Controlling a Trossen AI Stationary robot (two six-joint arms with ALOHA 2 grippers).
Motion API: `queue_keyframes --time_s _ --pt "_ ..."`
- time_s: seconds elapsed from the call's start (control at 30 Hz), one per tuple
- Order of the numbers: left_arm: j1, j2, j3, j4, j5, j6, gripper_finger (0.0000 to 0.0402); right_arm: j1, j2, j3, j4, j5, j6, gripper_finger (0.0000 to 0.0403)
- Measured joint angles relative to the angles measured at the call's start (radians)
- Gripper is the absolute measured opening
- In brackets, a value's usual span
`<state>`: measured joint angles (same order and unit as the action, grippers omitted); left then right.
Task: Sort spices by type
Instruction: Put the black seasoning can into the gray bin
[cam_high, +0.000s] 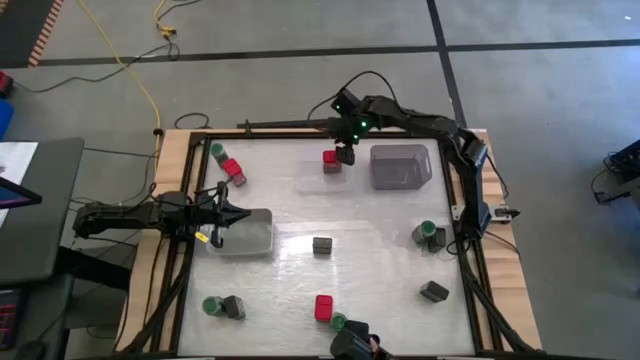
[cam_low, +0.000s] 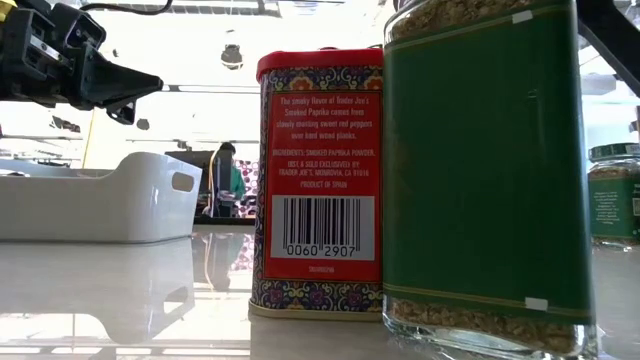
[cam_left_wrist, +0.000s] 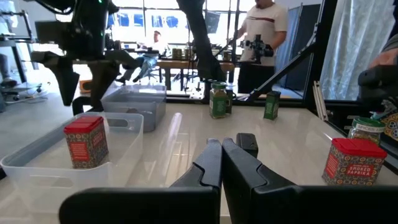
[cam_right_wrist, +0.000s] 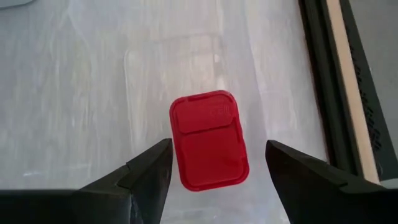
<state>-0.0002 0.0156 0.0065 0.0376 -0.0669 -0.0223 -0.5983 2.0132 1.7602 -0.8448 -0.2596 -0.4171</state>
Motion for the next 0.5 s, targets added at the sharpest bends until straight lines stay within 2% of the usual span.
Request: queue_keyframes --time_s 0.1,0.5 --pt "0.0 0.0 0.0 0.0 0.0 0.0 0.0 0.0 0.0 0.03 -0.032 0.0 0.014 0.0286" --pt "0.0 0.0 0.0 0.0 0.0 0.0 0.0 0.008 0.0 0.053 -0.012 -0.003 0.3 0.0286"
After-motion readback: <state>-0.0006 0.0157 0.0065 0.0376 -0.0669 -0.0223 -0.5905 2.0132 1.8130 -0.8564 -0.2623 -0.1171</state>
